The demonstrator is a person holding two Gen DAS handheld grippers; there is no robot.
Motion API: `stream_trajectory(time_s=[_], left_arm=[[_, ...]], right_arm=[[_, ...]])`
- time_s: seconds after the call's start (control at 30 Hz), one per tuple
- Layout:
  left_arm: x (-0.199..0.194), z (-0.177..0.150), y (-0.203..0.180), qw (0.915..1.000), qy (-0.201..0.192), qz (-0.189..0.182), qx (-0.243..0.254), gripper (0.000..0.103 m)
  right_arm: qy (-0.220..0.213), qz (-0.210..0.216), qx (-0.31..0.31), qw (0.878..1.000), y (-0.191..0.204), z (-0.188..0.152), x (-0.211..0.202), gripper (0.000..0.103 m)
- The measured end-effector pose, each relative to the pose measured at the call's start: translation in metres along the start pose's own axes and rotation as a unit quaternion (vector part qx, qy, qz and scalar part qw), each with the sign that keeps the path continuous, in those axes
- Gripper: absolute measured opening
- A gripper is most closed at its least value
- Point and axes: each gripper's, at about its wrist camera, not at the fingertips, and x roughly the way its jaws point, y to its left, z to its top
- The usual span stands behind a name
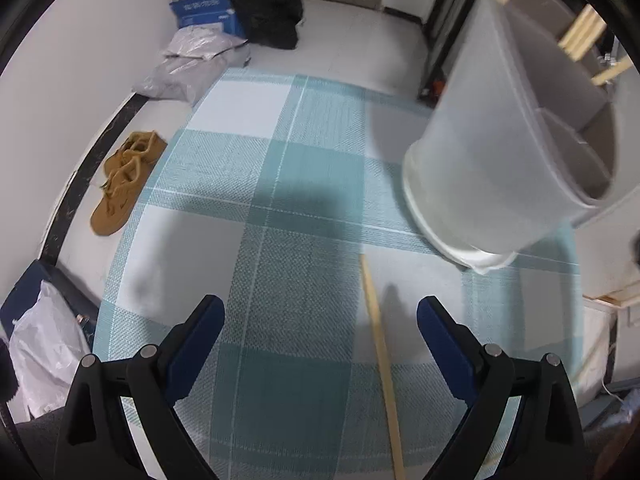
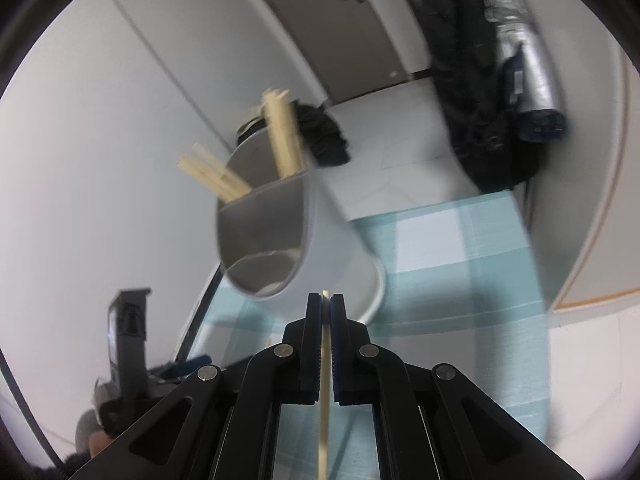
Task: Organize utensils
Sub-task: 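Lift the chopstick with the right gripper while the left gripper grasps the last chopstick, then carry both held chopsticks up over the white holder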
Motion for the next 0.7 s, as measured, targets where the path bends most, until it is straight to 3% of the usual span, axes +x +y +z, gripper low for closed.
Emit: stream_trajectory(time_s=[0.07, 0.2, 0.27, 0.37, 0.43, 0.5, 0.53, 0.63, 0.7], left_arm=[[0.006, 0.001, 0.000, 0.9999, 0.014, 0.001, -0.006, 0.091], [0.012, 0.000, -0.014, 0.9983, 0.021, 0.050, 0.023, 0.088], [0.012, 0.001, -0.018, 0.9979, 0.023, 0.057, 0.020, 0.082], [0.009, 0.004, -0.025, 0.9978, 0.025, 0.061, 0.009, 0.066], [0.008, 0.005, -0.030, 0.9978, 0.026, 0.061, 0.006, 0.042], [0.007, 0.005, -0.033, 0.9978, 0.025, 0.061, -0.006, 0.027], [0.006, 0.005, -0.031, 0.9974, 0.019, 0.065, -0.021, 0.014], [0.004, 0.000, -0.028, 0.9968, 0.003, 0.060, -0.052, 0.001], [0.004, 0.001, -0.030, 0.9973, -0.002, 0.055, -0.049, 0.001]], right_arm=[[-0.010, -0.004, 0.005, 1.000, -0.003, 0.003, -0.005, 0.003], [-0.026, -0.001, 0.005, 1.000, -0.006, 0.007, -0.018, 0.003], [-0.033, 0.002, 0.003, 0.999, -0.008, 0.008, -0.022, 0.003], [-0.042, 0.003, 0.001, 0.999, -0.007, 0.008, -0.027, 0.003], [-0.045, 0.004, -0.001, 0.999, -0.005, 0.008, -0.029, 0.003], [-0.053, 0.000, -0.008, 0.999, -0.002, 0.008, -0.034, 0.003], [-0.060, -0.003, -0.014, 0.998, 0.000, 0.009, -0.040, 0.003], [-0.079, -0.010, -0.036, 0.996, 0.005, 0.012, -0.051, 0.003], [-0.079, -0.009, -0.033, 0.996, 0.003, 0.012, -0.055, 0.003]])
